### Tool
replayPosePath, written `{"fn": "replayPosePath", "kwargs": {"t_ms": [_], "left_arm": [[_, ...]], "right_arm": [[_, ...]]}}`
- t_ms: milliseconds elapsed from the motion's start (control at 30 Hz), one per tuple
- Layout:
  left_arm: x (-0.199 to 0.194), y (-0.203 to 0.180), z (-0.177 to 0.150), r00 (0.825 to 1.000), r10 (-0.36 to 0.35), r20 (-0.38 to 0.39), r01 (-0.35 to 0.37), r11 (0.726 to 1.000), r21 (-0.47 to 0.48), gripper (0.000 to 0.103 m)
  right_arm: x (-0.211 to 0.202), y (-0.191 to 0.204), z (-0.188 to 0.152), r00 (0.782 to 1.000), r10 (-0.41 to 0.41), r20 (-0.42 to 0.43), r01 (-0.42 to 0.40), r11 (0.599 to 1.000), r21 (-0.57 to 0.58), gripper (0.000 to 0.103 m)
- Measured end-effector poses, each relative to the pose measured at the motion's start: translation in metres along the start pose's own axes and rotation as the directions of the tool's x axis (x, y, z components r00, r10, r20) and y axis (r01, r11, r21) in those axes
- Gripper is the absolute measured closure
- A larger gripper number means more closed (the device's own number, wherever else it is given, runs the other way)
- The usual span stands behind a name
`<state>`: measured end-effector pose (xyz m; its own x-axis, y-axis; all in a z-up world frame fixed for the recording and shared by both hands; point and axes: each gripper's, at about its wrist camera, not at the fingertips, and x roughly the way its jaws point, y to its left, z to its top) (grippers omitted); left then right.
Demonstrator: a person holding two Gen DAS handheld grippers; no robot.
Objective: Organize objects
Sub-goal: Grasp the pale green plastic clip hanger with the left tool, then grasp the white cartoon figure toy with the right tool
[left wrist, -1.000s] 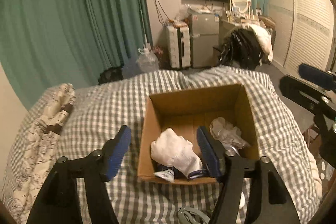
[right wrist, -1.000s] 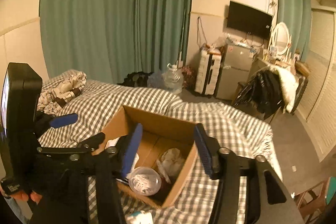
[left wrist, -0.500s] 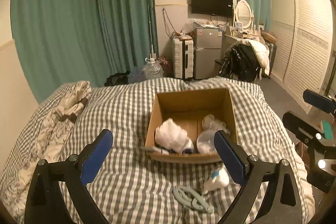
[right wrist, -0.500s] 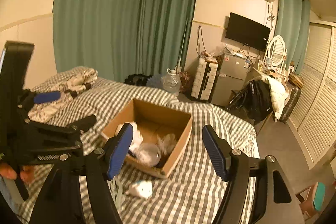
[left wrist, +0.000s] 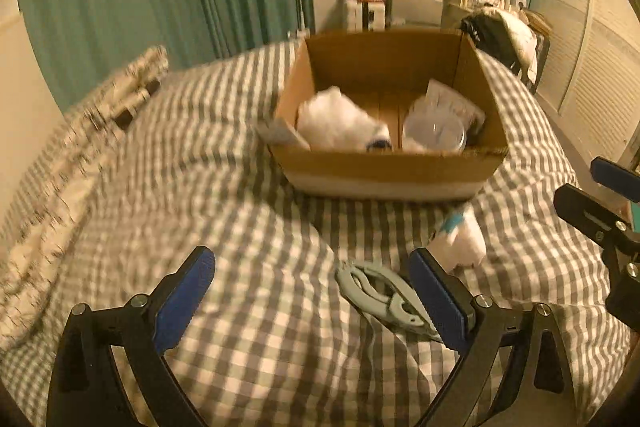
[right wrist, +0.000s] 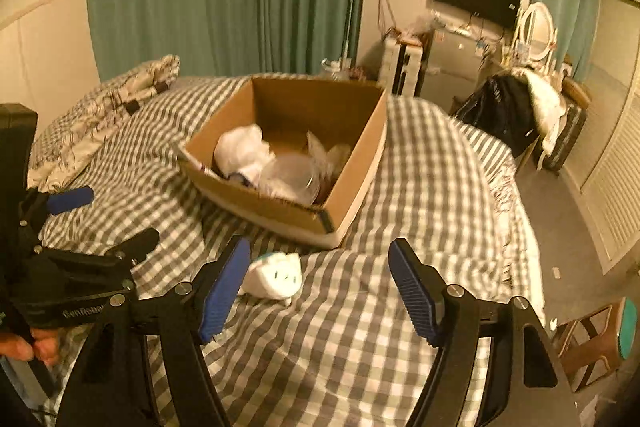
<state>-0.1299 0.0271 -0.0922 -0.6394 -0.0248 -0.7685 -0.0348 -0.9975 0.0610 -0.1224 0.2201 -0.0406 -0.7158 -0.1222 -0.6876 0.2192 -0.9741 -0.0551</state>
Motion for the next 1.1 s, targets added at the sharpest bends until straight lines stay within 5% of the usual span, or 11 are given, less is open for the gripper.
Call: {"fn": "replayPosePath", "kwargs": {"t_ms": [233, 633, 833, 867, 900, 1100], "left_arm": [[0.037, -0.017, -0.020, 0.991, -0.067, -0.116, 0.065, 0.998, -0.024, 0.003], [0.106, -0.055, -0.035, 0.950, -0.131, -0.284, 0.138, 0.990, 0.005, 0.007], [0.097, -0.056, -0.039, 0.944, -0.188, -0.269, 0.196, 0.981, 0.002, 0.042], [0.093, -0.055, -0.041, 0.942, -0.200, -0.269, 0.208, 0.978, 0.001, 0.070], [0.090, -0.054, -0.042, 0.943, -0.191, -0.271, 0.200, 0.980, 0.006, 0.079], [0.058, -0.036, -0.047, 0.952, -0.211, -0.221, 0.211, 0.977, -0.024, 0.084]], "right_arm": [[0.034, -0.005, -0.014, 0.998, 0.003, -0.064, -0.001, 0.999, 0.032, 0.031], [0.056, -0.010, -0.024, 0.993, 0.000, -0.116, 0.005, 0.999, 0.048, 0.032], [0.054, -0.008, -0.025, 0.993, -0.010, -0.119, 0.016, 0.999, 0.047, 0.032], [0.054, -0.007, -0.025, 0.993, -0.013, -0.119, 0.019, 0.999, 0.047, 0.032], [0.052, -0.007, -0.025, 0.993, -0.016, -0.118, 0.021, 0.999, 0.046, 0.032], [0.040, -0.003, -0.027, 0.993, -0.022, -0.113, 0.027, 0.999, 0.043, 0.032]]}}
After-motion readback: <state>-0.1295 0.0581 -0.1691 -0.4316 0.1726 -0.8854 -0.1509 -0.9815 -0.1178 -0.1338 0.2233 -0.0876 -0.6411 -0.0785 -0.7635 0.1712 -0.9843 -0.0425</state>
